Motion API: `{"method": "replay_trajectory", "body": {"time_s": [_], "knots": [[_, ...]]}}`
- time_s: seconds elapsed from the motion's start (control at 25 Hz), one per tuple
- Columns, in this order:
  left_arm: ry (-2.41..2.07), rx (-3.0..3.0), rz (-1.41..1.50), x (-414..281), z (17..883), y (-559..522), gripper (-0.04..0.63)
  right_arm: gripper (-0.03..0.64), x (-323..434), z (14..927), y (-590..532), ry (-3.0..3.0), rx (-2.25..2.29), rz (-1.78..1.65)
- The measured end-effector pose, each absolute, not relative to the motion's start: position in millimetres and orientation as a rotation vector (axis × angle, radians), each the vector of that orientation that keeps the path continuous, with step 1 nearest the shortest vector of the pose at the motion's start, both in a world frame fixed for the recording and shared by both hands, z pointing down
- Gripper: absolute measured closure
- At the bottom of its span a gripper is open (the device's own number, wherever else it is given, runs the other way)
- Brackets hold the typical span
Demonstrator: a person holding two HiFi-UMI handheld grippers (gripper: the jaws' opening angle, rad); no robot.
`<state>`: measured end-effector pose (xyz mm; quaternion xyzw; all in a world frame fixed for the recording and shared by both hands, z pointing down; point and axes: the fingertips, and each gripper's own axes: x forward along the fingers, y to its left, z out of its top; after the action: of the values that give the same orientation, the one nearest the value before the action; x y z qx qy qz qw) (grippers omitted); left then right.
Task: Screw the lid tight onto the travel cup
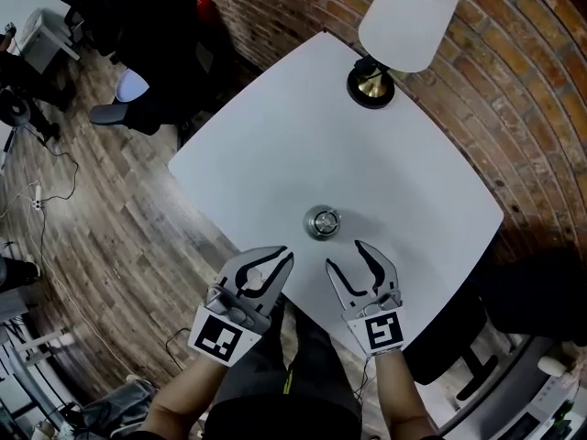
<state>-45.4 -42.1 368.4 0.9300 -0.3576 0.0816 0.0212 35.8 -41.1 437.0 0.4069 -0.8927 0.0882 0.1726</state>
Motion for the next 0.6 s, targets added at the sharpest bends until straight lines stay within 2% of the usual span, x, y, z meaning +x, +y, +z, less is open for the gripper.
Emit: {"method": "replay_trajectory", "body": {"time_s": [0.24,0.28,0.36,0.6], "knots": [[-1.038,2.873,0.197,-30.9,396.2,-52.1,0.563,0.342,20.3,464.4,-57.1,-2.575,1.106,0.217],[-1.032,2.878,0.192,-28.2,399.6,-54.2,0.550,0.335,18.4,468.1,-59.7,-2.585,1.097,0.204],[-1.024,2.881,0.189,-24.1,406.5,-58.7,0.475,0.319,16.2,475.1,-63.5,-2.597,1.093,0.187],[-0.990,2.899,0.177,-12.5,420.2,-71.9,0.419,0.281,9.4,486.9,-69.5,-2.664,1.071,0.197]]}}
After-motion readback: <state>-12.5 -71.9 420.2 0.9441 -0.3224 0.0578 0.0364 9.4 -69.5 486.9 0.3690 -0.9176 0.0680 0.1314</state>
